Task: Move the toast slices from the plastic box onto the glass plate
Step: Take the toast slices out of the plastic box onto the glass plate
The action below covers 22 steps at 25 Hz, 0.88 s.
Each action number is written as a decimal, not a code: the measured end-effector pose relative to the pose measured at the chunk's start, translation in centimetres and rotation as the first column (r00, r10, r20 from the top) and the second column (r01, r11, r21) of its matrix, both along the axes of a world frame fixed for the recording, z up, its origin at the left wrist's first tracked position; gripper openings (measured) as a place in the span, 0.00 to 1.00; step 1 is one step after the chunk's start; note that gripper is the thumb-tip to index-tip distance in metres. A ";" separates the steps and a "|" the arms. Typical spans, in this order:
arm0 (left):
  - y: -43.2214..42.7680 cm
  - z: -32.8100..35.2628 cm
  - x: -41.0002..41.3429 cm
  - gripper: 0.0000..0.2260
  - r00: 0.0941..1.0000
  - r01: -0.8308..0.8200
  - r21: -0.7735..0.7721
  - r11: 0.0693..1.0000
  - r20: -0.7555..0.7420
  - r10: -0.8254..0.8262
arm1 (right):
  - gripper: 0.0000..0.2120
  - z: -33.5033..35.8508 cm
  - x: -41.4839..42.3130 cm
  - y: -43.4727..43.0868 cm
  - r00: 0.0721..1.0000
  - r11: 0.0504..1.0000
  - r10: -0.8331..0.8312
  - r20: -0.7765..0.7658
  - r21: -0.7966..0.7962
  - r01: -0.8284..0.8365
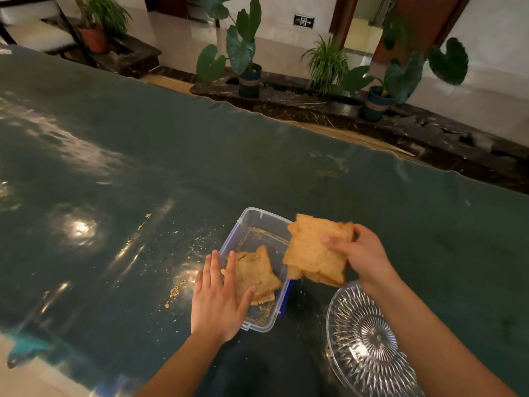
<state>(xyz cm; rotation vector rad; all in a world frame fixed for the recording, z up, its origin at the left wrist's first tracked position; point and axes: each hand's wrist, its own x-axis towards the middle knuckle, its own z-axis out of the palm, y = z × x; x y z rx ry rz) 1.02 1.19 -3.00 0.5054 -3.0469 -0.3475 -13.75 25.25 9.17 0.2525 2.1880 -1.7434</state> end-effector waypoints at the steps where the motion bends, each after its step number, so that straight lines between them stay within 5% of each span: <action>1: -0.1 0.0 0.0 0.36 1.000 0.006 -0.007 1.000 0.002 -0.006 | 0.23 0.0 0.3 2.3 1.000 1.000 -0.027 0.011 -0.010 0.027; 12: 0.2 1.2 -0.2 0.37 0.999 0.017 -0.031 0.999 0.047 -0.016 | 0.20 -7.8 7.0 15.5 0.911 0.949 -0.283 0.299 -0.052 0.312; 22: 0.2 1.3 0.0 0.36 0.999 0.020 -0.055 0.998 0.050 -0.017 | 0.16 -10.4 8.8 14.6 0.957 0.906 -0.255 0.136 0.379 0.187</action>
